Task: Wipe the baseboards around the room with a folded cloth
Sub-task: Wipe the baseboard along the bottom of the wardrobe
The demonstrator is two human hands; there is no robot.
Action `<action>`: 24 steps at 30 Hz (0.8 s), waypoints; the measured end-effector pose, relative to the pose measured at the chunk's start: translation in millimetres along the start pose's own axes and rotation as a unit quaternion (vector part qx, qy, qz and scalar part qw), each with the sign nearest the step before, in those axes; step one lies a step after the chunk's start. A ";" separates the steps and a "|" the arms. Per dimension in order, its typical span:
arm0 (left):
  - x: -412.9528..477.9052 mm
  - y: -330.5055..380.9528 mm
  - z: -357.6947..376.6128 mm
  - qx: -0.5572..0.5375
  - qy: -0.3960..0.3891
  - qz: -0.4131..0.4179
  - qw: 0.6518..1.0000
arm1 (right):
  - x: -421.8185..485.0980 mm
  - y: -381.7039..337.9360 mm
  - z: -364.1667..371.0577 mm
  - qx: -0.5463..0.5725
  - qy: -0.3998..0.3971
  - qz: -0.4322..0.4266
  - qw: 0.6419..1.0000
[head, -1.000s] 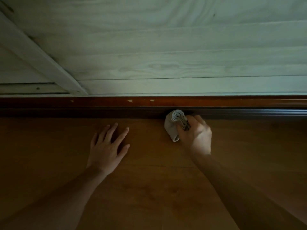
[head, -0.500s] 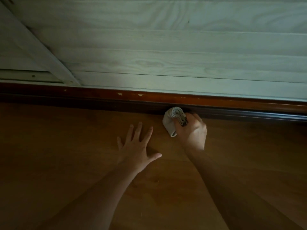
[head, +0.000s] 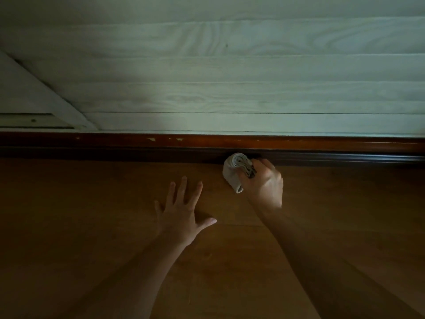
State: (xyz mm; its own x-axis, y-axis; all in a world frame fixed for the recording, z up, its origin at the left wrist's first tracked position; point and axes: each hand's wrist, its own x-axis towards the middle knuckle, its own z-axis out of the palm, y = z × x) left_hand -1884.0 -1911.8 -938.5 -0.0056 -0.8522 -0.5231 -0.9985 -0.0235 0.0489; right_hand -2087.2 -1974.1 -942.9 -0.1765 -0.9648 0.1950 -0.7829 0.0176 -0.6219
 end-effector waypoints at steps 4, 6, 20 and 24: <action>1.6 0.0 -0.7 0.002 -0.001 -0.002 1.000 | -1.1 -9.4 0.4 -0.009 -0.014 0.009 1.000; 1.1 1.1 0.0 0.000 0.000 -0.003 1.000 | 0.7 -4.6 -3.2 -0.014 -0.018 0.006 1.000; 1.8 2.3 -4.0 0.017 -0.009 -0.008 1.000 | 1.5 46.9 -41.5 -0.033 0.043 0.045 0.997; 2.0 3.0 -3.7 0.014 -0.011 -0.008 1.000 | 3.7 64.8 -56.0 -0.054 0.077 0.063 0.994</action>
State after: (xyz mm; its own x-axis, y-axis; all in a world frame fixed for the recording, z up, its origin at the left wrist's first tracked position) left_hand -1886.7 -1915.5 -936.2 0.0097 -0.8399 -0.5427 -0.9996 -0.0222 0.0166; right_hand -2172.0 -1961.8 -940.0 -0.3608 -0.9014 0.2396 -0.8067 0.1727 -0.5651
